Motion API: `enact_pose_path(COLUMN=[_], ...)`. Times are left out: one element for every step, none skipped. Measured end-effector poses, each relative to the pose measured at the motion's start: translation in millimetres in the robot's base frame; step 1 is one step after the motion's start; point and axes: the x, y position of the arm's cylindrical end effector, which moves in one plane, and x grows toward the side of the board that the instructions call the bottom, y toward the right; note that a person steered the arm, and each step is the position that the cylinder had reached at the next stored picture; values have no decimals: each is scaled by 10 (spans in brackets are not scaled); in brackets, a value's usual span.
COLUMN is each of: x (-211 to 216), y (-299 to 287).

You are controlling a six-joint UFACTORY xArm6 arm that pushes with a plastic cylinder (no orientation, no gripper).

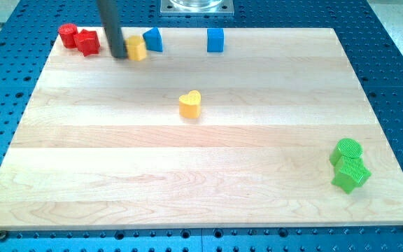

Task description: Push the hexagon into heart

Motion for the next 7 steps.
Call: enact_pose_path(x=[-153, -172, -169, 106, 10, 64, 599], y=[-111, 100, 496, 1056, 1325, 1517, 1568])
